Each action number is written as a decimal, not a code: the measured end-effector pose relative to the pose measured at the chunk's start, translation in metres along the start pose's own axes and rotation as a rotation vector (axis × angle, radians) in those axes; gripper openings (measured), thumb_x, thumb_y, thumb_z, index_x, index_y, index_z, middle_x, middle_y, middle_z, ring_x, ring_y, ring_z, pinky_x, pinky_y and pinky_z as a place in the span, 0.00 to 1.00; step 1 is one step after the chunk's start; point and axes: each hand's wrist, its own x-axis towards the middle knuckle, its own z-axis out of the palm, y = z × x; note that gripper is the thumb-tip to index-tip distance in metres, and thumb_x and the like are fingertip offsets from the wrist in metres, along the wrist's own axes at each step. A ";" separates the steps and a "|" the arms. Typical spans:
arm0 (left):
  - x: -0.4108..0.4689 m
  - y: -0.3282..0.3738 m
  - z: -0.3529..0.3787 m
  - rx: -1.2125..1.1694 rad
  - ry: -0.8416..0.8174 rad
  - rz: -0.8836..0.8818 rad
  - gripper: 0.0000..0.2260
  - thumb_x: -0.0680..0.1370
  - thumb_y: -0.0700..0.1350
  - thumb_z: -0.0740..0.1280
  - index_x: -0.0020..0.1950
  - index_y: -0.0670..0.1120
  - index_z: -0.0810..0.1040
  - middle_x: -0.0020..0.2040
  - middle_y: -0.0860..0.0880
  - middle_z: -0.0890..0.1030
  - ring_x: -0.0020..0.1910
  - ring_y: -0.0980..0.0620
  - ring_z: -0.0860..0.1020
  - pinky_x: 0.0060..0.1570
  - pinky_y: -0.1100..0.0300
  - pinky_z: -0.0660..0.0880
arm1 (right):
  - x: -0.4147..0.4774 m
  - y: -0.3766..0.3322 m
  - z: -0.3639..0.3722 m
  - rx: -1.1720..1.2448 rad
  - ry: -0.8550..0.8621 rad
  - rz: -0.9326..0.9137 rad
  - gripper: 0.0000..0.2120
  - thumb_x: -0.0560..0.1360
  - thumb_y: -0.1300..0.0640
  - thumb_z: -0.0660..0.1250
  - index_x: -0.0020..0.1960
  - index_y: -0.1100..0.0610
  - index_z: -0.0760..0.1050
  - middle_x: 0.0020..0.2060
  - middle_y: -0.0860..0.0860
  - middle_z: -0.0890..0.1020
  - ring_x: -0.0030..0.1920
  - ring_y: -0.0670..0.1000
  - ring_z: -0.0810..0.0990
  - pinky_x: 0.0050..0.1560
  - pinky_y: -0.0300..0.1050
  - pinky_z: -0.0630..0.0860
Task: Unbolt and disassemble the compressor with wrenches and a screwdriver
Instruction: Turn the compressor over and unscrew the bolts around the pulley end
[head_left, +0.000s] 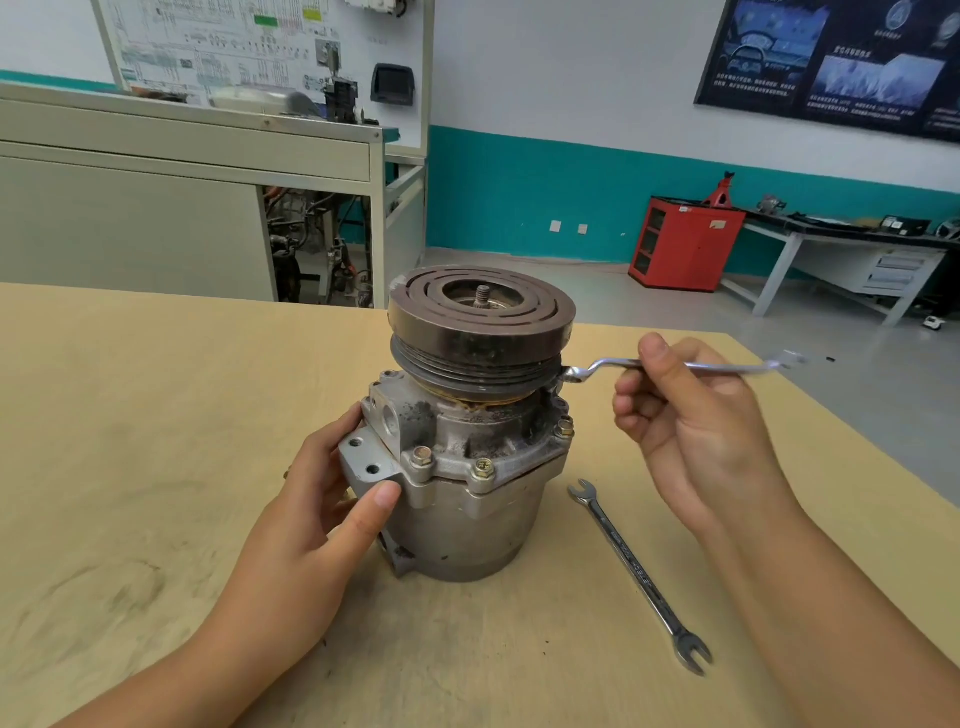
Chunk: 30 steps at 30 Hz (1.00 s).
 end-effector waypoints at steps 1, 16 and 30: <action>0.000 0.000 0.000 0.001 0.003 0.000 0.26 0.66 0.59 0.63 0.64 0.63 0.66 0.58 0.66 0.78 0.55 0.65 0.78 0.42 0.76 0.71 | -0.009 -0.002 0.000 -0.082 0.014 -0.101 0.11 0.66 0.54 0.69 0.35 0.58 0.69 0.25 0.53 0.79 0.24 0.50 0.77 0.25 0.37 0.73; -0.001 0.002 0.000 0.001 -0.010 0.002 0.23 0.69 0.54 0.63 0.64 0.63 0.67 0.57 0.66 0.78 0.57 0.66 0.77 0.45 0.77 0.71 | -0.066 0.013 0.014 -1.081 0.015 -0.830 0.15 0.74 0.62 0.68 0.31 0.64 0.70 0.23 0.55 0.72 0.23 0.55 0.70 0.25 0.48 0.66; -0.001 0.003 -0.001 0.002 -0.007 0.000 0.24 0.67 0.57 0.63 0.63 0.63 0.67 0.58 0.68 0.78 0.57 0.66 0.77 0.46 0.77 0.71 | -0.064 0.003 0.011 -0.779 -0.033 -0.388 0.11 0.74 0.59 0.70 0.34 0.57 0.71 0.28 0.55 0.75 0.28 0.51 0.73 0.29 0.45 0.70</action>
